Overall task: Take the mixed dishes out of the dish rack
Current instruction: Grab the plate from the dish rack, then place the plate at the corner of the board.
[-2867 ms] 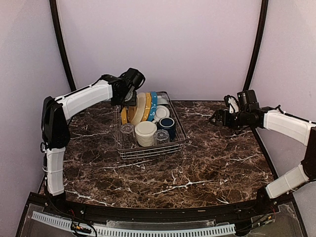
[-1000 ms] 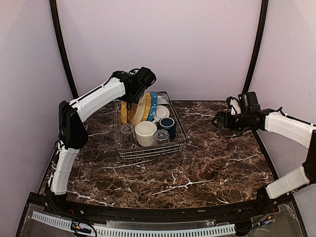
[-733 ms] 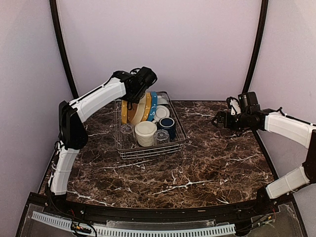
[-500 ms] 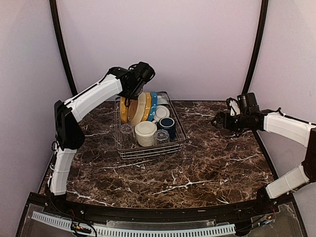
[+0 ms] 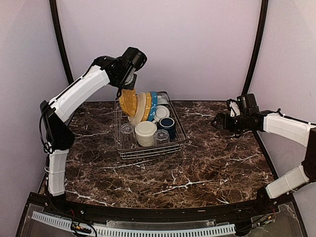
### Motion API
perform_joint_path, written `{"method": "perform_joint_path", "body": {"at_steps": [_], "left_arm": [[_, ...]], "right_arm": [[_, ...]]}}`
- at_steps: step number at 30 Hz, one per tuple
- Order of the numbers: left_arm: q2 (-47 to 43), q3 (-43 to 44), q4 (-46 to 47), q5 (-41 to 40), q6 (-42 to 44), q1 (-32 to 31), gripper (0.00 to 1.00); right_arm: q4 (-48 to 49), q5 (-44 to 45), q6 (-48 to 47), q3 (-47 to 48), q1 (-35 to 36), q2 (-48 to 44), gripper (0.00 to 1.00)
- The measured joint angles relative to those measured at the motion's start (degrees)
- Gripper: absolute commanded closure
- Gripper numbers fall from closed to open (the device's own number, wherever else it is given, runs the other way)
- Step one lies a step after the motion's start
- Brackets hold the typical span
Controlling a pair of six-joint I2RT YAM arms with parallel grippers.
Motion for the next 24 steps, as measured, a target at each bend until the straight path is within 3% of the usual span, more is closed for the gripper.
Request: {"method": "perform_joint_path", "body": {"at_steps": [4, 13, 20, 24], "left_arm": [[-3.7, -3.3, 0.7, 4.3, -1.3, 1.8, 0.99], [-18.2, -23.1, 5.7, 17.3, -4.6, 12.2, 0.99], [-31.6, -40.8, 12.6, 34.4, -7.4, 26.9, 0.99], [-39.1, -51.9, 18.6, 47.2, -10.7, 39.5, 0.99]], "right_arm": [[0.0, -0.2, 0.2, 0.0, 0.0, 0.0, 0.01], [0.4, -1.4, 1.1, 0.0, 0.0, 0.3, 0.01], [0.5, -1.5, 1.5, 0.0, 0.3, 0.9, 0.01], [0.3, -1.0, 1.3, 0.0, 0.5, 1.0, 0.01]]}}
